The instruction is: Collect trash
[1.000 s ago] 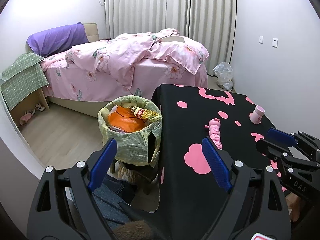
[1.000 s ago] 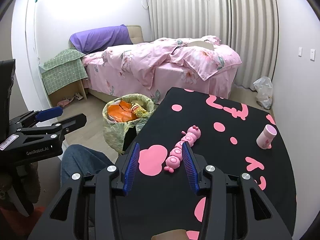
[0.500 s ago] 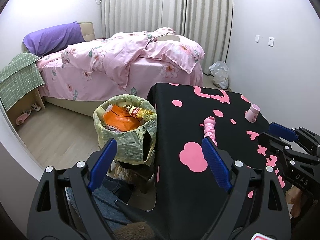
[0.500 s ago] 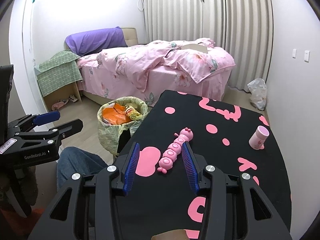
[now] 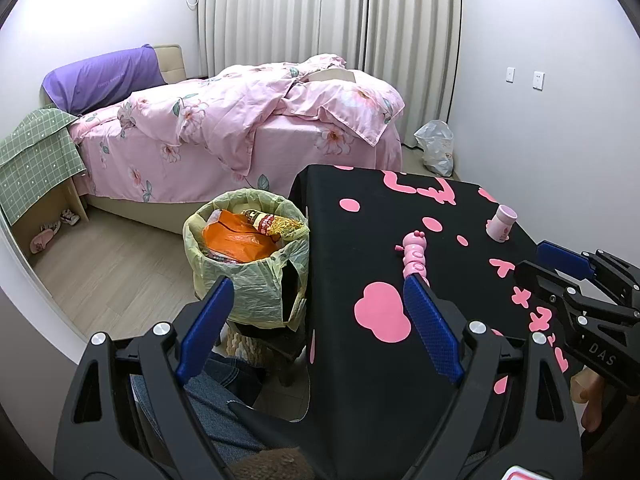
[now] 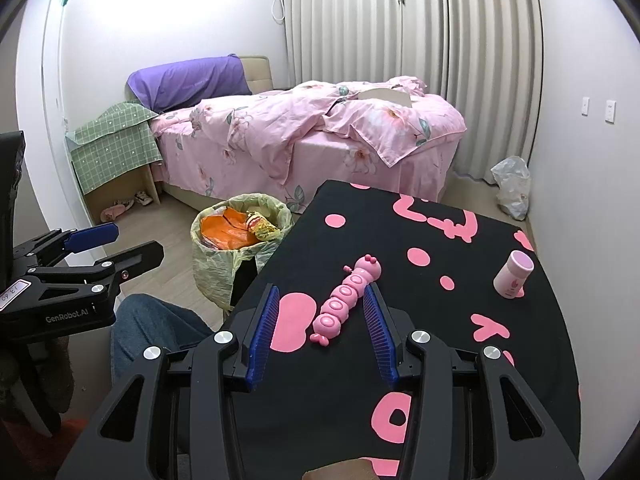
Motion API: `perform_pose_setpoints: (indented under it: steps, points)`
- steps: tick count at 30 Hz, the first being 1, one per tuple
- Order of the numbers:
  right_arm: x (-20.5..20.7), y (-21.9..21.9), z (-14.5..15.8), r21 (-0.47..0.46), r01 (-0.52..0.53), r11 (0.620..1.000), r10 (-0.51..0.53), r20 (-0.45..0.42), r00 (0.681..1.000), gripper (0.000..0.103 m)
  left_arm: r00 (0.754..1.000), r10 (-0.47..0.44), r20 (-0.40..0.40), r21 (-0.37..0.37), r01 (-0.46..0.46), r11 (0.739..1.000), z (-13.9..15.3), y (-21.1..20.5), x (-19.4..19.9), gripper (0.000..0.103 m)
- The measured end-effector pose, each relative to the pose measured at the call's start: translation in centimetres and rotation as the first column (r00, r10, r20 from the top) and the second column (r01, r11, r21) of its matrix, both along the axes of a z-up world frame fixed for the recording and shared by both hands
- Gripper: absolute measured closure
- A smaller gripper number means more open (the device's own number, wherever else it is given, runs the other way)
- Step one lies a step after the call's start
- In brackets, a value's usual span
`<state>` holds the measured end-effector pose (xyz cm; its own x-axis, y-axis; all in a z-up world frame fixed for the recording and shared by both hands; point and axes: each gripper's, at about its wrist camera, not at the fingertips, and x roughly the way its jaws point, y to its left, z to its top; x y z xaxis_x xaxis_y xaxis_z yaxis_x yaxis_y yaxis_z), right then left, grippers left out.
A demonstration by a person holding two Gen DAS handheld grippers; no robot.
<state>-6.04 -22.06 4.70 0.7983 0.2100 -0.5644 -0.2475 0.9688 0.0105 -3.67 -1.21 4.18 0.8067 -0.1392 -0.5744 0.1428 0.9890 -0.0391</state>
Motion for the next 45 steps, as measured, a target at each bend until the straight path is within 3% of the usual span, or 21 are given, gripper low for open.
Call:
perform_pose_setpoints:
  steps: [45]
  points:
    - [0.01, -0.40, -0.08, -0.001, 0.007, 1.000, -0.007, 0.000, 1.000, 0.061, 1.000, -0.003, 0.003, 0.005, 0.003, 1.000, 0.00, -0.08, -0.08, 0.021]
